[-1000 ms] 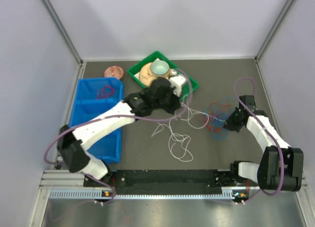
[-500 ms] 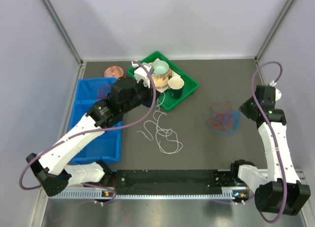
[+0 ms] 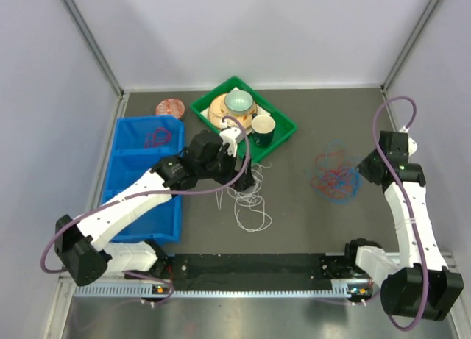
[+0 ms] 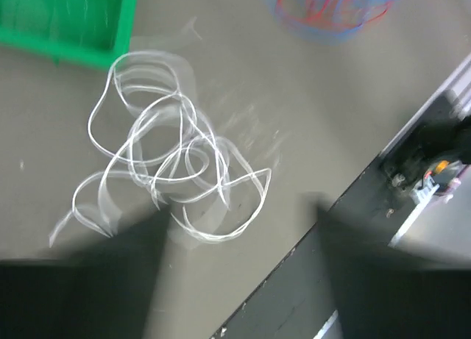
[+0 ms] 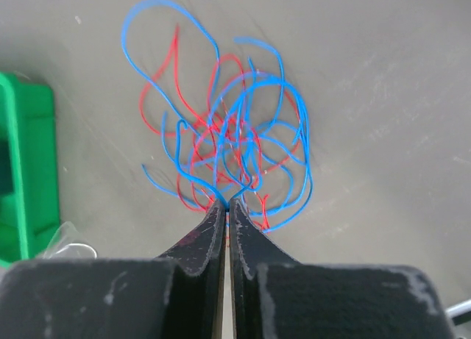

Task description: Untangle the cables

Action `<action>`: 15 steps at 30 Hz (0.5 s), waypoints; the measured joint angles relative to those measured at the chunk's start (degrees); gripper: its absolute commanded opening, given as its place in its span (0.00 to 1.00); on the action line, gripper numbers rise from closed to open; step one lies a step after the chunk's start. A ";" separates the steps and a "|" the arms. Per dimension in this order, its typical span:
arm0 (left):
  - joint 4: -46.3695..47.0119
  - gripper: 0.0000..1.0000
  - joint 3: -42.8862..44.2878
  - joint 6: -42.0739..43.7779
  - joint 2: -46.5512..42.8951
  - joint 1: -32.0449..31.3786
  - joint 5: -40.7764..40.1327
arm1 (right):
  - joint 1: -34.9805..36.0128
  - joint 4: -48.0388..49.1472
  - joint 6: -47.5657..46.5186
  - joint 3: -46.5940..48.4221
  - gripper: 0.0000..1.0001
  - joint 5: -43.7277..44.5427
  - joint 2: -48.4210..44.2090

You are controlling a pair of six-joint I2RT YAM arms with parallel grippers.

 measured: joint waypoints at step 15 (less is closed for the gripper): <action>-2.51 0.99 -3.30 2.75 13.03 -2.19 -13.05 | -0.07 1.46 -0.02 -1.36 0.61 -5.70 2.97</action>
